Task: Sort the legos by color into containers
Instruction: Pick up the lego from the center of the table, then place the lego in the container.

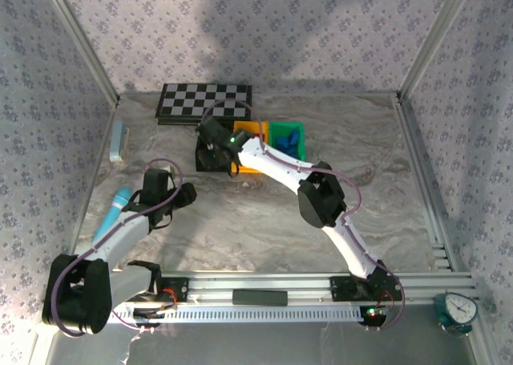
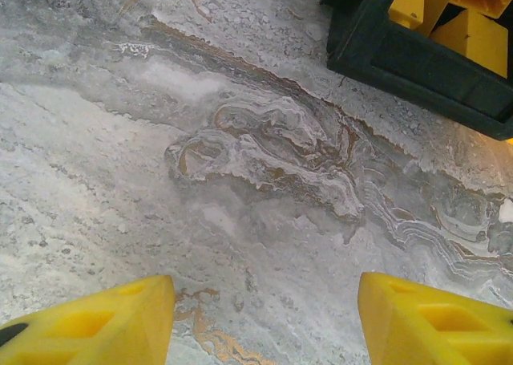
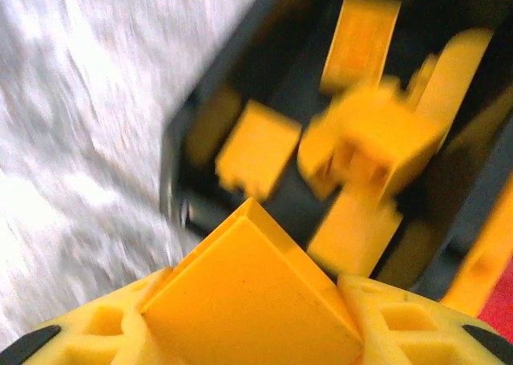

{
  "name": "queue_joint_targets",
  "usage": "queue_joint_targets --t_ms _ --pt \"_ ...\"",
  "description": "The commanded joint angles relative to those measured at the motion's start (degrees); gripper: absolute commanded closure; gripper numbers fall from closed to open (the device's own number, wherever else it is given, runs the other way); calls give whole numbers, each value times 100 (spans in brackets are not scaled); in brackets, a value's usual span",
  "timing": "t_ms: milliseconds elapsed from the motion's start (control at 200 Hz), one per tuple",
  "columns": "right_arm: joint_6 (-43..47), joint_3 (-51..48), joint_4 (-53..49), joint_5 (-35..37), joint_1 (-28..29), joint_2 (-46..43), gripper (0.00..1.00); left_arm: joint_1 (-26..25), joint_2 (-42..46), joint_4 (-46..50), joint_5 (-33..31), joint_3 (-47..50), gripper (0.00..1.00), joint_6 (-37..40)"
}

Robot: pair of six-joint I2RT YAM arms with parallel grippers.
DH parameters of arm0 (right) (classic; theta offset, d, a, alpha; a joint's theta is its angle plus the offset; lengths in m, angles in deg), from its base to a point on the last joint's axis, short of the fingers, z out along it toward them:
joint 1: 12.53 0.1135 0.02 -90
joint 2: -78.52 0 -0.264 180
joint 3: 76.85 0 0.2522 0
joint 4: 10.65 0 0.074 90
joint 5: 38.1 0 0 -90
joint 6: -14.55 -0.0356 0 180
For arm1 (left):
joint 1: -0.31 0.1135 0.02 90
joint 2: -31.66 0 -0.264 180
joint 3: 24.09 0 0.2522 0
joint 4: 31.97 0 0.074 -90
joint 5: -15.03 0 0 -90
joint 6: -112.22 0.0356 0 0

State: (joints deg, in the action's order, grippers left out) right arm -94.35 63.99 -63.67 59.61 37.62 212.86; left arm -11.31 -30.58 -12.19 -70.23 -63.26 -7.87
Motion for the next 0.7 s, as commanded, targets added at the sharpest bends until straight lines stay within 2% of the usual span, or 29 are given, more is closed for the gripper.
queue_joint_targets --t_ms 0,145,305,440,695 --pt "108 862 -409 -33 -282 555 56 28 58 -169 62 72 38 -6" --pt "53 1685 -445 -484 -517 983 37 28 88 -206 107 106 38 -15" --pt "116 1500 -399 -638 -518 773 35 32 159 -224 88 142 38 -15" --pt "197 488 -41 -378 -426 147 35 28 186 -203 96 141 38 -21" --pt "354 -2395 1214 437 -280 -1816 35 28 399 -15 -71 22 38 -23"
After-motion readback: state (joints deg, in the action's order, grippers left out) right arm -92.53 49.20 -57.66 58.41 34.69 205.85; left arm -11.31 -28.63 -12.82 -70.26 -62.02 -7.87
